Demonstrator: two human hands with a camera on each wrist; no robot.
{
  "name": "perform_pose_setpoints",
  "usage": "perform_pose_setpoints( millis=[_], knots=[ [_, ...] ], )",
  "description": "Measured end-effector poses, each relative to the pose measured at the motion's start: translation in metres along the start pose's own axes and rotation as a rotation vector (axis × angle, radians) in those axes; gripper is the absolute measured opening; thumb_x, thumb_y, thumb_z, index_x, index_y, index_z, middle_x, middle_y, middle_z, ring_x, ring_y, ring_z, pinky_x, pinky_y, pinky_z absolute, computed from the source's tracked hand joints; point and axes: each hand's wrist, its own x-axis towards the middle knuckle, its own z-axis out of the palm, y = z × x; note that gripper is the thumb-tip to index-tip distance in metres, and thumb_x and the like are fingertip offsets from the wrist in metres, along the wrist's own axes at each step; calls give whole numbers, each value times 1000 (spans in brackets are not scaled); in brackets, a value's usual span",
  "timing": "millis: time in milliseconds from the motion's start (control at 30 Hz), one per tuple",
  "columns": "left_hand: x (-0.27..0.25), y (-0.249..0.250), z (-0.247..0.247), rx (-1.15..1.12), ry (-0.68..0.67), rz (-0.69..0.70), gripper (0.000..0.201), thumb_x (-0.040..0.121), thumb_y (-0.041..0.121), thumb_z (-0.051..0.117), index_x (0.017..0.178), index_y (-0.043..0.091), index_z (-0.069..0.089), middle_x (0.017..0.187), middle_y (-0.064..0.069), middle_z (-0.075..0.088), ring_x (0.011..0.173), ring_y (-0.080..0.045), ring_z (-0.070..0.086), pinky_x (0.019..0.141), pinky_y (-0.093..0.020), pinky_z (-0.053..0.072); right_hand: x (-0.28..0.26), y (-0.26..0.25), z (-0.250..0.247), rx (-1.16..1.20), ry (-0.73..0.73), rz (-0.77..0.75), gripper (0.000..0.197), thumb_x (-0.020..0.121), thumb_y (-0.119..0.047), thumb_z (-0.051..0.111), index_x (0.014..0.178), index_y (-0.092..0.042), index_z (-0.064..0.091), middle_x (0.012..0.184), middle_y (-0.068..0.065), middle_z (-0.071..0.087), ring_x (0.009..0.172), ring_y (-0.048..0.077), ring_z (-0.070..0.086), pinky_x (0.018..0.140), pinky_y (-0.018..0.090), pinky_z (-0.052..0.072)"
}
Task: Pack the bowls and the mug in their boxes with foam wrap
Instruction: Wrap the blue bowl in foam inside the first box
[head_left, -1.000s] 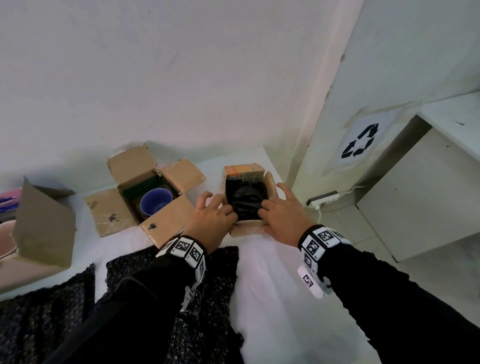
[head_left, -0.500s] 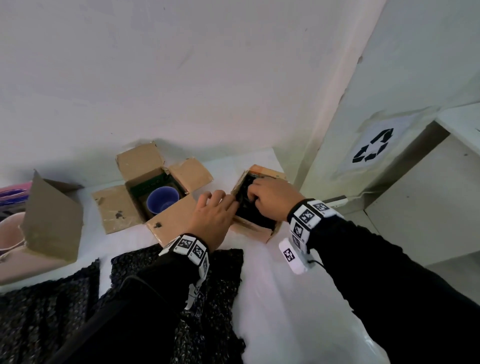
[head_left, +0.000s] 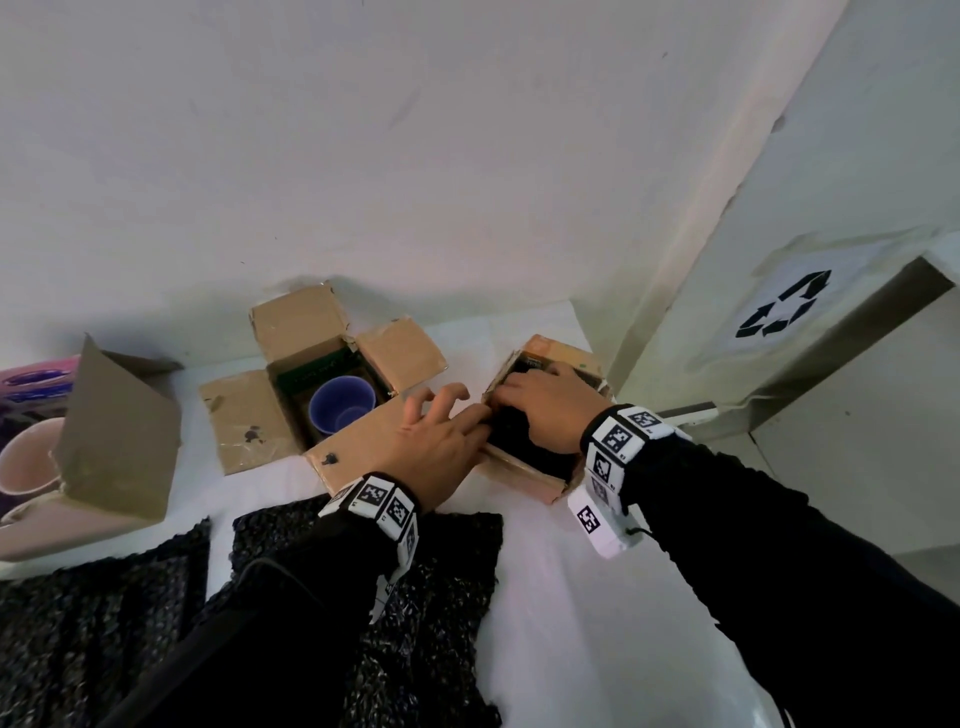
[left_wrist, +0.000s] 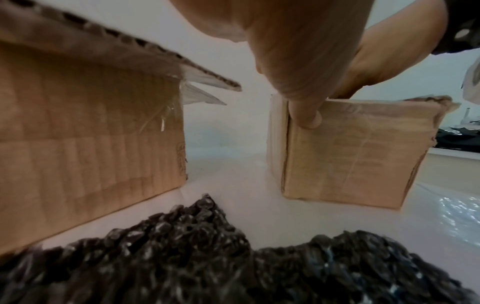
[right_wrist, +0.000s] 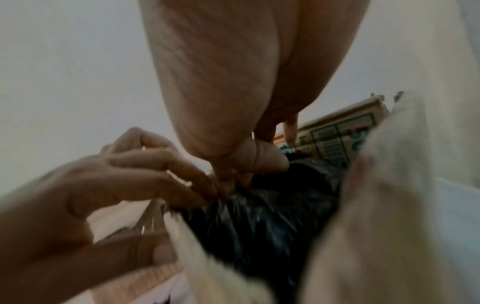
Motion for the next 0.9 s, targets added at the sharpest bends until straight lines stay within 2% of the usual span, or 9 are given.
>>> perform_pose_setpoints(
  millis=[67,100,200,333,500,667,733,833,900],
  knots=[
    [2,0,-1,-8,-1,22,21,82,41,63,100,30,67,116,12,59,120,-27,38,91,-46,28,4,8,-4,104,93,29,35,81,-7,51,113,-20,54,116,2,55,106,25,53,78,34,40],
    [2,0,-1,-14,4,28,20,82,39,62,99,31,68,114,13,60,120,-27,39,91,-46,28,6,11,-5,99,129,35,34,80,-6,52,112,-17,56,117,4,53,106,26,52,78,34,42],
    [3,4,1,-32,27,29,15,83,36,60,96,30,66,107,14,62,120,-27,40,92,-46,27,12,15,-2,73,87,69,33,83,-9,51,114,-12,60,121,6,55,110,25,52,85,33,44],
    [2,9,6,-67,35,14,10,85,34,58,92,28,62,105,14,62,119,-27,43,93,-48,27,17,15,9,-128,-5,7,31,87,-21,48,114,-20,63,119,1,61,116,23,49,93,40,43],
    [4,8,5,-53,35,42,8,84,35,60,89,28,62,105,8,61,122,-30,40,98,-52,25,16,18,6,-166,-45,41,36,93,-25,47,128,-24,56,134,8,45,126,29,39,98,43,39],
    [5,12,4,-35,-5,21,14,79,25,67,88,26,58,103,7,62,126,-33,40,103,-54,21,13,11,12,-4,-90,148,35,92,-21,49,126,-15,42,115,13,55,97,31,59,80,44,51],
    [6,14,3,-24,-24,25,16,76,22,68,88,25,58,97,8,64,121,-32,45,103,-54,21,10,12,9,24,-69,147,37,89,-20,53,124,-15,42,113,11,58,96,30,59,80,43,51],
    [9,16,1,-18,-14,65,10,81,31,64,87,25,59,90,9,65,113,-29,49,101,-52,23,-2,22,0,-154,110,125,40,82,-18,54,121,-15,48,120,7,57,109,30,51,86,41,41],
    [11,20,0,-18,3,69,15,82,38,59,87,25,60,87,8,65,109,-27,51,100,-51,24,-15,29,-2,-321,172,164,34,78,-15,51,112,-15,54,112,5,62,112,30,43,85,41,31]
  ],
)
